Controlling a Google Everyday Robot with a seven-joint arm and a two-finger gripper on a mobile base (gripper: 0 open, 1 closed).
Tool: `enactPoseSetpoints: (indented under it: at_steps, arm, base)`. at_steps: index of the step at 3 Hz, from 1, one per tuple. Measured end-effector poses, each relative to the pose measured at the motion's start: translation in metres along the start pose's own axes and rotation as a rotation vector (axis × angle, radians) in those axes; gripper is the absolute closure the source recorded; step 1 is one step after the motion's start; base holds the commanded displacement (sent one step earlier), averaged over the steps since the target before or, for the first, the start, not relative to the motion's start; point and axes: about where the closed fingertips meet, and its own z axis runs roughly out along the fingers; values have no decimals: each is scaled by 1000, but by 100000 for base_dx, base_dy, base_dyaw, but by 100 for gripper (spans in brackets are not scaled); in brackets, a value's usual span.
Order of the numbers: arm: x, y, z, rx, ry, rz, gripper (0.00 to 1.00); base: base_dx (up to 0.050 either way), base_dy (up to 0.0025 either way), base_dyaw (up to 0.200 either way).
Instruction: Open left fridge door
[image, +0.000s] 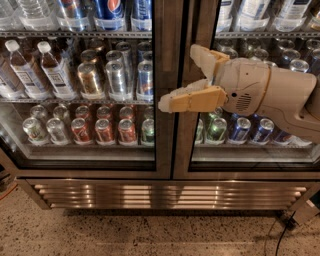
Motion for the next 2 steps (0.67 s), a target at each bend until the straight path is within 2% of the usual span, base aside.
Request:
enactPoseSetpoints:
  at_steps: [1, 2]
  arm:
    - [-9, -13, 11, 18, 16, -6, 0]
    - [-30, -37, 38, 33, 61, -18, 0]
  base:
    - [0, 0, 0]
    - [0, 0, 0]
